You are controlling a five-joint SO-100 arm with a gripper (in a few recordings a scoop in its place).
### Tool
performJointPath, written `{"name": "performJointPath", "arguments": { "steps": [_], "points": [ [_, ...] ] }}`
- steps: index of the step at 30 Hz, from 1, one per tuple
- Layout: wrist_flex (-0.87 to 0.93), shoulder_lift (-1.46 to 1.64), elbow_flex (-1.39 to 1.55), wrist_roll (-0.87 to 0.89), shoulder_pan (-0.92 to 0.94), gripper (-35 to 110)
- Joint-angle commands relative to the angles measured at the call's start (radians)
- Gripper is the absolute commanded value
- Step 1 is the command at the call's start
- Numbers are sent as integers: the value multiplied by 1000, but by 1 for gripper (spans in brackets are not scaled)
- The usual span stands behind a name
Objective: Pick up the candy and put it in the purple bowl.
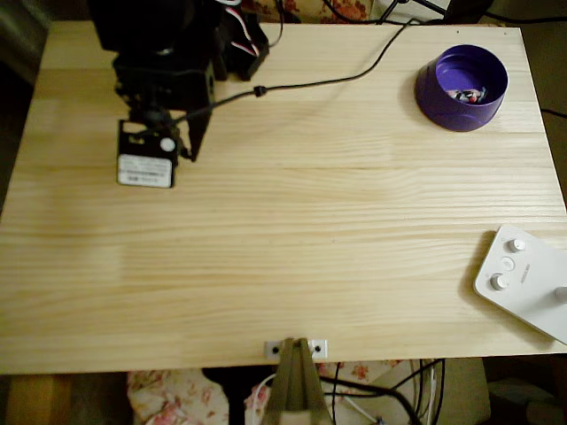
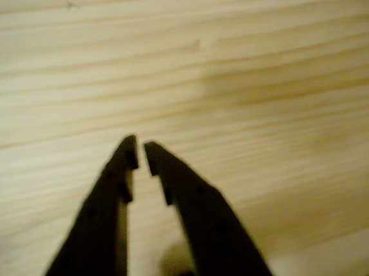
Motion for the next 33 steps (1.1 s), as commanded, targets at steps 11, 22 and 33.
{"name": "performJointPath", "arguments": {
  "steps": [11,22,33],
  "points": [
    [63,279,132,34,38,-1],
    [137,431,210,46,46,-1],
    [138,431,210,46,46,-1]
  ]
}}
